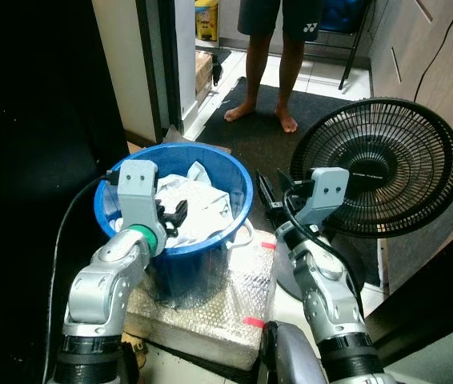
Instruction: Clothes washing
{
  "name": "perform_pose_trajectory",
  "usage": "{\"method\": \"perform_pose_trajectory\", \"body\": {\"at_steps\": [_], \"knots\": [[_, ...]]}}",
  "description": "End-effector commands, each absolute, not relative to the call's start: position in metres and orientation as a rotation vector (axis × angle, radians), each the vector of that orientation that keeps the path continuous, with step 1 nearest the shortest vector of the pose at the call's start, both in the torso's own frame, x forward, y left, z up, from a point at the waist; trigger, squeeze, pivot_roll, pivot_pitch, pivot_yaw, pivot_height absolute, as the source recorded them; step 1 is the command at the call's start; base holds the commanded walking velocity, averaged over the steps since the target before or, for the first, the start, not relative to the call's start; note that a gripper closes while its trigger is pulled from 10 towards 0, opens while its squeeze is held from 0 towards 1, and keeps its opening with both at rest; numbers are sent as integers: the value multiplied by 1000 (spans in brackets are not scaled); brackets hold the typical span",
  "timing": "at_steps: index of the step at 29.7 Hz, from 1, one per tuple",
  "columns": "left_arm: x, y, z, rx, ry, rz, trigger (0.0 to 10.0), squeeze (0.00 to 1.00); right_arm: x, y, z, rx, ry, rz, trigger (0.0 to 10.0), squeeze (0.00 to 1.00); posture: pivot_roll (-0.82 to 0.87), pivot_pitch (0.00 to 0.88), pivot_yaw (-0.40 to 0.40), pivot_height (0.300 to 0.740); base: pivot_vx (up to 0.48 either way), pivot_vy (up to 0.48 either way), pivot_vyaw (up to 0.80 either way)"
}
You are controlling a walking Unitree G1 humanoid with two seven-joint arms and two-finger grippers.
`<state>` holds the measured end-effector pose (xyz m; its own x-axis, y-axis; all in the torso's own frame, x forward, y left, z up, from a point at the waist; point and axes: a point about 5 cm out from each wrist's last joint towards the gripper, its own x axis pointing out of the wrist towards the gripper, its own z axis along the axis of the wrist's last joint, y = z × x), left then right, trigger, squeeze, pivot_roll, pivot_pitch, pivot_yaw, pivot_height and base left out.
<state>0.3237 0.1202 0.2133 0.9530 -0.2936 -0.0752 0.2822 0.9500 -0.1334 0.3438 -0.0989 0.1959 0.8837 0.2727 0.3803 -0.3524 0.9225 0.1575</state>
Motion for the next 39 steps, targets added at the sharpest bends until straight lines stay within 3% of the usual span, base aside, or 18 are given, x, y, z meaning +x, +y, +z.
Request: {"method": "perform_pose_trajectory", "body": {"at_steps": [1, 7, 12, 18, 24, 32, 39], "knots": [[318, 112, 218, -120, 74, -340, 10000, 0, 343, -99, 190, 219, -342, 330, 10000, 0, 67, 107, -10, 486, 0, 0, 0], [316, 103, 212, -92, 63, -297, 10000, 0, 343, -98, 187, 220, -330, 332, 10000, 0, 72, 116, -15, 486, 0, 0, 0], [335, 124, 201, -71, 138, -102, 10000, 0, 344, -95, 183, 224, -300, 348, 10000, 0, 70, 120, -20, 486, 0, 0, 0], [351, 154, 215, -87, 128, -6, 10000, 0, 343, -93, 180, 214, -277, 365, 10000, 0, 69, 123, -20, 486, 0, 0, 0], [353, 164, 214, -81, 154, -10, 10000, 0, 343, -92, 178, 207, -263, 374, 10000, 0, 70, 126, -18, 486, 0, 0, 0], [336, 152, 160, -97, 373, -125, 10000, 0, 343, -93, 174, 199, -246, 373, 10000, 0, 68, 130, -17, 486, 0, 0, 0], [334, 155, 145, -115, 440, -99, 10000, 0, 345, -92, 170, 142, -188, 431, 10000, 0, 71, 133, -21, 486, 0, 0, 0]]}}
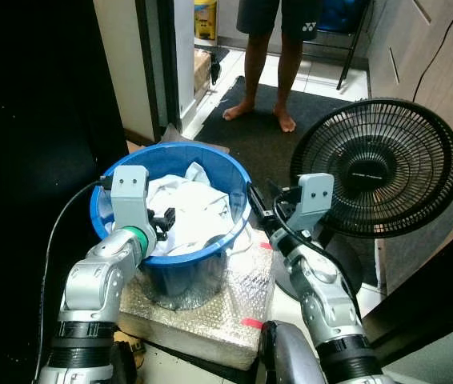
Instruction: Clothes washing
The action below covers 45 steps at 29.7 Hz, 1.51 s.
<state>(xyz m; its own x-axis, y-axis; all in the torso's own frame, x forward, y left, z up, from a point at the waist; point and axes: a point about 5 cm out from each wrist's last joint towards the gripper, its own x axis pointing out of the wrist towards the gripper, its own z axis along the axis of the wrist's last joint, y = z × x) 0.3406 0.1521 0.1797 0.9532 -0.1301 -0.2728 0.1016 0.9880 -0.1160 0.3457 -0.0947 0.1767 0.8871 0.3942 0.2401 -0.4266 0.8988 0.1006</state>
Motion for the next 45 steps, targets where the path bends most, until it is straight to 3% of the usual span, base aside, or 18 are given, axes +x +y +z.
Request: {"method": "perform_pose_trajectory", "body": {"at_steps": [1, 6, 13, 19, 30, 32, 41, 45], "knots": [[335, 155, 146, -118, 439, -90, 10000, 0, 344, -89, 172, 146, -173, 497, 10000, 0, 70, 131, -21, 486, 0, 0, 0], [337, 155, 149, -119, 432, -88, 10000, 0, 338, -76, 185, 85, -153, 718, 10000, 0, 71, 128, -19, 486, 0, 0, 0], [333, 159, 139, -58, 459, -77, 10000, 0, 342, -77, 177, -22, -75, 714, 10000, 0, 70, 127, -19, 486, 0, 0, 0], [332, 159, 141, -78, 437, -73, 10000, 0, 326, -74, 159, -88, 6, 867, 10000, 0, 73, 128, -22, 486, 0, 0, 0], [337, 152, 158, -138, 360, -107, 10000, 0, 341, -83, 183, -9, -105, 740, 10000, 0, 64, 126, -17, 486, 0, 0, 0], [340, 144, 166, -159, 316, -140, 10000, 0, 343, -67, 185, 12, -91, 805, 10000, 0, 73, 124, -23, 486, 0, 0, 0], [340, 141, 168, -157, 305, -148, 10000, 0, 342, -58, 182, 10, -72, 845, 10000, 0, 77, 126, -27, 486, 0, 0, 0], [347, 125, 172, -133, 251, -154, 10000, 0, 343, -41, 169, 10, -33, 863, 10000, 0, 90, 138, -42, 486, 0, 0, 0]]}}
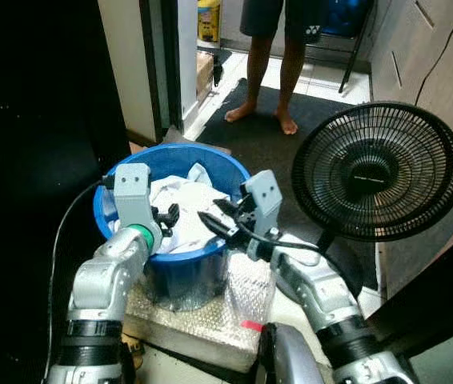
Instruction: Clothes washing
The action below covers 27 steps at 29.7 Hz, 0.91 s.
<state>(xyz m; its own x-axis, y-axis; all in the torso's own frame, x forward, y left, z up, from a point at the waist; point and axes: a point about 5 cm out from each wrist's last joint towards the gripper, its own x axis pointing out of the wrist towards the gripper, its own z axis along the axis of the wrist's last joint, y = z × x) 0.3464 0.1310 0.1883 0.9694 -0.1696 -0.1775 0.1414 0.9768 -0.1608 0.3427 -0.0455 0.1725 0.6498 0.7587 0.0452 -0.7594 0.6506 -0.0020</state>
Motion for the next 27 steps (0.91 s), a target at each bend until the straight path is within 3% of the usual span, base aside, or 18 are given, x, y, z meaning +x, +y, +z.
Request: {"method": "perform_pose_trajectory", "body": {"at_steps": [1, 10, 22, 27], "knots": [[347, 125, 172, -133, 251, -154, 10000, 0, 343, -41, 169, 10, -33, 863, 10000, 0, 90, 138, -42, 486, 0, 0, 0], [357, 105, 217, 26, 3, -284, 10000, 0, 348, -49, 166, 20, -36, 791, 10000, 0, 69, 146, -34, 486, 0, 0, 0], [388, 115, 206, -14, 129, -181, 10000, 0, 349, -51, 162, 23, -28, 783, 10000, 0, 62, 171, -41, 486, 0, 0, 0], [403, 143, 210, -77, 171, -76, 10000, 0, 349, -53, 157, 18, -15, 777, 10000, 0, 58, 182, -47, 486, 0, 0, 0]]}}
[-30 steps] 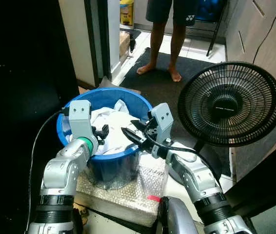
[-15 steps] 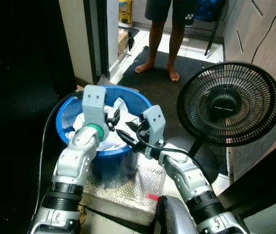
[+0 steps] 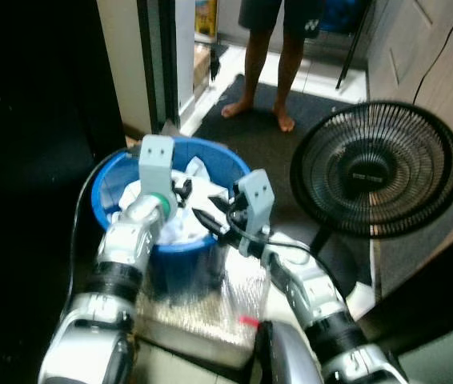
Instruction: Clothes washing
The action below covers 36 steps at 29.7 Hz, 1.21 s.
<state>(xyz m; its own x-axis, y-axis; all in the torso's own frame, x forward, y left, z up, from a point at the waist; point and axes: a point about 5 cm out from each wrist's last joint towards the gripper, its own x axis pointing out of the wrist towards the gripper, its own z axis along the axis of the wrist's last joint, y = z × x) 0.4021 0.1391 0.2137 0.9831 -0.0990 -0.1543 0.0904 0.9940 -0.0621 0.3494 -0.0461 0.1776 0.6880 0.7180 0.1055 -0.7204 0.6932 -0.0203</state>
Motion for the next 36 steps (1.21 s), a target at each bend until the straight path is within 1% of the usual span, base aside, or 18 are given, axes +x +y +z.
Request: {"method": "perform_pose_trajectory", "body": {"at_steps": [1, 3, 7, 10, 12, 15, 17, 24, 25, 27, 35, 36], "knots": [[403, 143, 210, -77, 171, -76, 10000, 0, 349, -53, 157, 18, -15, 777, 10000, 0, 58, 182, -47, 486, 0, 0, 0], [403, 151, 206, -103, 199, -69, 10000, 0, 349, -54, 156, 18, -13, 775, 10000, 0, 58, 180, -47, 486, 0, 0, 0], [401, 153, 197, -133, 244, -97, 10000, 0, 350, -55, 156, 17, -13, 773, 10000, 0, 60, 179, -48, 486, 0, 0, 0], [400, 153, 193, -144, 267, -119, 10000, 0, 350, -55, 156, 17, -13, 772, 10000, 0, 62, 178, -50, 486, 0, 0, 0], [394, 148, 180, -165, 315, -193, 10000, 0, 351, -55, 156, 16, -17, 771, 10000, 0, 64, 177, -52, 486, 0, 0, 0], [392, 146, 172, -165, 341, -222, 10000, 0, 351, -55, 156, 15, -19, 771, 10000, 0, 64, 177, -52, 486, 0, 0, 0], [386, 142, 157, -136, 376, -236, 10000, 0, 351, -55, 157, 16, -22, 771, 10000, 0, 66, 178, -53, 486, 0, 0, 0], [384, 140, 150, -102, 382, -215, 10000, 0, 351, -55, 157, 17, -23, 772, 10000, 0, 65, 179, -53, 486, 0, 0, 0], [382, 140, 145, -40, 386, -208, 10000, 0, 351, -55, 157, 18, -25, 771, 10000, 0, 66, 179, -51, 486, 0, 0, 0], [380, 140, 139, -10, 409, -201, 10000, 0, 351, -55, 157, 19, -26, 771, 10000, 0, 66, 178, -49, 486, 0, 0, 0], [375, 142, 127, -4, 469, -194, 10000, 0, 351, -54, 157, 21, -29, 768, 10000, 0, 69, 174, -47, 486, 0, 0, 0], [371, 146, 117, 0, 514, -187, 10000, 0, 351, -54, 158, 23, -32, 768, 10000, 0, 70, 173, -46, 486, 0, 0, 0]]}}
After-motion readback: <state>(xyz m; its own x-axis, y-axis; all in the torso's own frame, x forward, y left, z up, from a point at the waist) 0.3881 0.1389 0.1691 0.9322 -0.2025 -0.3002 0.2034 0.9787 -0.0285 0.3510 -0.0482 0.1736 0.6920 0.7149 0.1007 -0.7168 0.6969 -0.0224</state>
